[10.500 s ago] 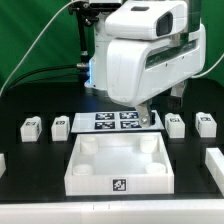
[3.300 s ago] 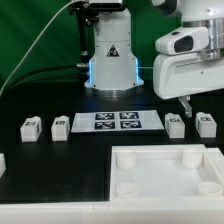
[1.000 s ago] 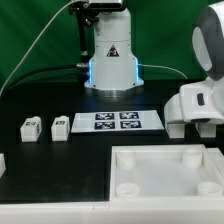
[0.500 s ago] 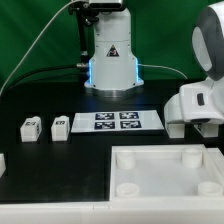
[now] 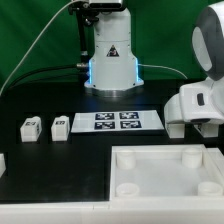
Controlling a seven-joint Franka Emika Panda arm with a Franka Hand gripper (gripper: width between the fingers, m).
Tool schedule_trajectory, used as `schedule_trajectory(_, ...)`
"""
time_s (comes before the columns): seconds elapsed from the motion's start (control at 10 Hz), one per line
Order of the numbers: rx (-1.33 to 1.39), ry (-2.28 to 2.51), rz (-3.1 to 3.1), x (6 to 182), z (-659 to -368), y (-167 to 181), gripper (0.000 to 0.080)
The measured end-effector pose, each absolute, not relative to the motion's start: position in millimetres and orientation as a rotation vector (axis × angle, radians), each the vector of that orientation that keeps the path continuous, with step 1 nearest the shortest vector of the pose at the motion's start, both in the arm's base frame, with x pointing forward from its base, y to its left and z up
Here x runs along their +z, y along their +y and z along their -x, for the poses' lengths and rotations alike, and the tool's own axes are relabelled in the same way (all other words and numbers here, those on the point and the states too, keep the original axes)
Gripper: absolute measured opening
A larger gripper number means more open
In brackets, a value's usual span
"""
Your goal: Assemble one leg
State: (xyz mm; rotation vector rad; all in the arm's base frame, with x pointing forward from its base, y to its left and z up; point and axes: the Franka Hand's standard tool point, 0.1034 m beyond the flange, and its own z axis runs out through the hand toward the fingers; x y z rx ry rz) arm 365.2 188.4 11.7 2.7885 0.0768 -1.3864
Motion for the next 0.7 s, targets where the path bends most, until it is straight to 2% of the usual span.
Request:
schedule_trajectory(0.2,-1.362,0.122,-2.793,13.6,-371.8,185.0,0.029)
schedule_trajectory(0.3,-1.266,0.198,-2.83,36.6,-398.0,176.5,0.029)
schedule_trajectory(0.4,-1.214,0.237,-2.888,67.0,-419.8,165.9,0.029)
schedule_trajectory(0.5,-1.068,0.242,-2.97,85.0,-442.9,156.8,0.029)
schedule_trajectory(0.6,-0.887,0.247,-3.046,107.8,-457.6,145.3,0.029)
schedule_trajectory(0.7,-0.796,0.251,-3.068,128.2,-458.4,132.5,0.029)
